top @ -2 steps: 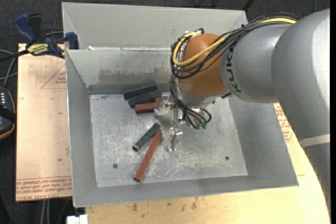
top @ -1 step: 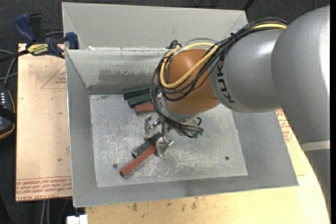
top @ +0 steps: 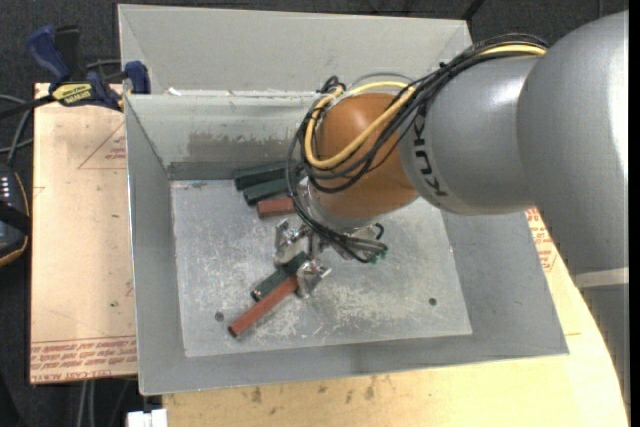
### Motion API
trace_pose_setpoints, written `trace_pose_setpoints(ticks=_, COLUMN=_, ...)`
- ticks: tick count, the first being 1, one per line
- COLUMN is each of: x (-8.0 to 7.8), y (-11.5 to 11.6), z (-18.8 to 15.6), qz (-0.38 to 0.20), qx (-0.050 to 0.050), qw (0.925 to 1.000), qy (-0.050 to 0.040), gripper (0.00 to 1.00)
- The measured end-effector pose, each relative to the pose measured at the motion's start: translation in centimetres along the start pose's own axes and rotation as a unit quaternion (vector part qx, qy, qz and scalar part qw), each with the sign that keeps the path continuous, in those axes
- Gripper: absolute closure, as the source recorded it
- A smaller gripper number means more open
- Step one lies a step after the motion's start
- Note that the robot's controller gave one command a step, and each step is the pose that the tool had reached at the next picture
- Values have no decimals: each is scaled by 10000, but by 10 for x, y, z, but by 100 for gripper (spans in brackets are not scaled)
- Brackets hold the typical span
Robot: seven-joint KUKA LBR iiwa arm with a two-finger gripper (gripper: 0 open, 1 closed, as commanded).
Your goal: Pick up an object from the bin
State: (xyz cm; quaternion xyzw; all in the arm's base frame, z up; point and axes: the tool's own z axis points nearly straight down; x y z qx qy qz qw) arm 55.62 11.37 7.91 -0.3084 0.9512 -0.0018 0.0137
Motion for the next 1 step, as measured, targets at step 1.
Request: trace_pose_setpoints(ticks=1, x=-34, y=-9, z=-151, qz=-241, qx=-53, qw=9997, qy=88, gripper=100)
